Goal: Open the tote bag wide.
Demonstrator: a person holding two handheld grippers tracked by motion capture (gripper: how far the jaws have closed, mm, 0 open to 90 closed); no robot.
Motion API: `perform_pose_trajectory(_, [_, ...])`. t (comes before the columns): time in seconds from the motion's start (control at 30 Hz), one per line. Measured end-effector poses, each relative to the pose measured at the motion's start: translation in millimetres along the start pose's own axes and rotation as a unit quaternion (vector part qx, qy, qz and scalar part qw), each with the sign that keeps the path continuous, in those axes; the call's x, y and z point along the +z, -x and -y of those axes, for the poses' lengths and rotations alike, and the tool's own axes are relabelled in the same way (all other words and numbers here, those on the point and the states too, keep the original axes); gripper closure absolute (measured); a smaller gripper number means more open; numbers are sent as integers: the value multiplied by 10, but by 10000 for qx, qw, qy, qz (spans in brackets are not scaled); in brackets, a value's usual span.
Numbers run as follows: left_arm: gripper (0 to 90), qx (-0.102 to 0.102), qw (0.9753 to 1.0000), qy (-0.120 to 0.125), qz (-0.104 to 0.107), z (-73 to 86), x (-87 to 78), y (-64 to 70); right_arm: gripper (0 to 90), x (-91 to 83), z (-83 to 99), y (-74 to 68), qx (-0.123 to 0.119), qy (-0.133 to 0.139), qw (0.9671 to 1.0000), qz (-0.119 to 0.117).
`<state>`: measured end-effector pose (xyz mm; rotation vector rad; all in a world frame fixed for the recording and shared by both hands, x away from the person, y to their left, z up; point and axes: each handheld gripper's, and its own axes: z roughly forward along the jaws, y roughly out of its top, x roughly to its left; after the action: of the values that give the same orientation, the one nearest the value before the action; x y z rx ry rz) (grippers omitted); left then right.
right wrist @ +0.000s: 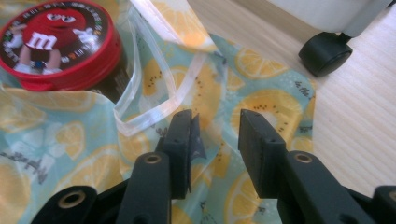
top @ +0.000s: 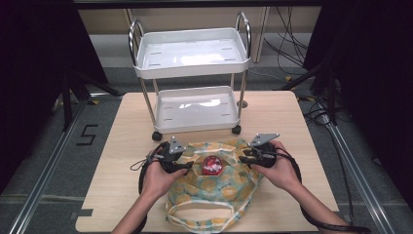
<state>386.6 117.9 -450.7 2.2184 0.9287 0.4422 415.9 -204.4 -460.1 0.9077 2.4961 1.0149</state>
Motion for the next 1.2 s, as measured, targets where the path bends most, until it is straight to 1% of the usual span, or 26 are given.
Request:
perform_pose_trajectory(0.07, [399,-7,9999,18,101,28,-48,20,651,-12,-7,-4,21,-18,10000,-47])
perform_pose_trajectory(0.1, [397,16,9999,21,131,38,-66,27,647,-4,-8,-22,108,84,9999,-44])
perform_pose_trajectory(0.13, [395,40,9999,30,144,46,-84,35,642,5,-7,-19,37,174,9998,-26])
perform_pose_trajectory(0.17, [389,66,9998,40,174,57,-106,44,636,-30,-23,-12,25,15,10000,-94])
perform_pose_trajectory(0.2, [384,51,9998,85,195,71,-131,61,627,-21,-24,-28,141,137,9997,-117])
perform_pose_trajectory(0.23, [376,84,9998,70,183,77,-156,68,617,-28,-31,-24,126,163,9997,-134])
perform_pose_trajectory(0.27, [376,6,9997,82,214,83,-178,84,613,-45,-37,-12,68,109,9998,-135])
perform_pose_trajectory(0.3, [376,-1,9997,100,238,85,-193,89,609,-56,-41,-23,156,103,9997,-180])
perform_pose_trajectory(0.33, [376,-31,9995,139,276,87,-206,97,608,-57,-42,-19,133,173,9997,-135])
perform_pose_trajectory(0.37, [376,-160,9992,181,323,85,-229,120,605,-71,-48,-21,171,174,9996,-149])
perform_pose_trajectory(0.4, [376,-178,9990,229,340,83,-251,135,598,-84,-53,-9,100,272,9995,-106])
perform_pose_trajectory(0.43, [377,-204,9987,255,397,80,-274,149,590,-111,-63,-9,132,291,9994,-121])
perform_pose_trajectory(0.5, [377,-270,9982,354,399,69,-314,183,587,-151,-74,1,127,399,9991,-97])
perform_pose_trajectory(0.53, [377,-220,9981,401,408,59,-347,209,586,-167,-78,3,147,440,9989,-104])
perform_pose_trajectory(0.57, [379,-256,9977,486,403,50,-362,243,584,-187,-82,-5,210,514,9984,-78])
perform_pose_trajectory(0.6, [382,-185,9978,505,393,38,-383,266,583,-208,-87,-5,217,494,9985,-105])
perform_pose_trajectory(0.63, [391,-202,9974,572,396,29,-390,295,583,-215,-87,9,186,568,9982,-56])
perform_pose_trajectory(0.7, [425,-174,9966,710,391,3,-398,375,584,-230,-83,13,197,550,9983,-59])
perform_pose_trajectory(0.73, [440,-101,9964,735,419,-11,-395,422,585,-229,-75,18,171,568,9982,-43])
perform_pose_trajectory(0.77, [466,-95,9961,753,450,-22,-382,465,588,-236,-68,4,274,515,9983,-66])
perform_pose_trajectory(0.8, [500,-1,9964,713,455,-31,-370,494,592,-231,-60,0,288,534,9981,-70])
perform_pose_trajectory(0.9, [563,173,9966,688,417,-48,-313,556,600,-239,-50,26,206,554,9982,-38])
perform_pose_trajectory(1.0, [594,141,9967,691,404,-57,-247,564,608,-263,-36,39,278,504,9983,-68])
perform_pose_trajectory(1.03, [607,146,9969,680,368,-59,-240,564,610,-257,-26,47,261,592,9979,-29])
perform_pose_trajectory(1.13, [654,35,9964,715,454,-61,-213,584,627,-276,-5,80,295,589,9978,-5])
perform_pose_trajectory(1.2, [686,63,9961,731,493,-68,-199,591,654,-295,8,104,350,567,9978,16])
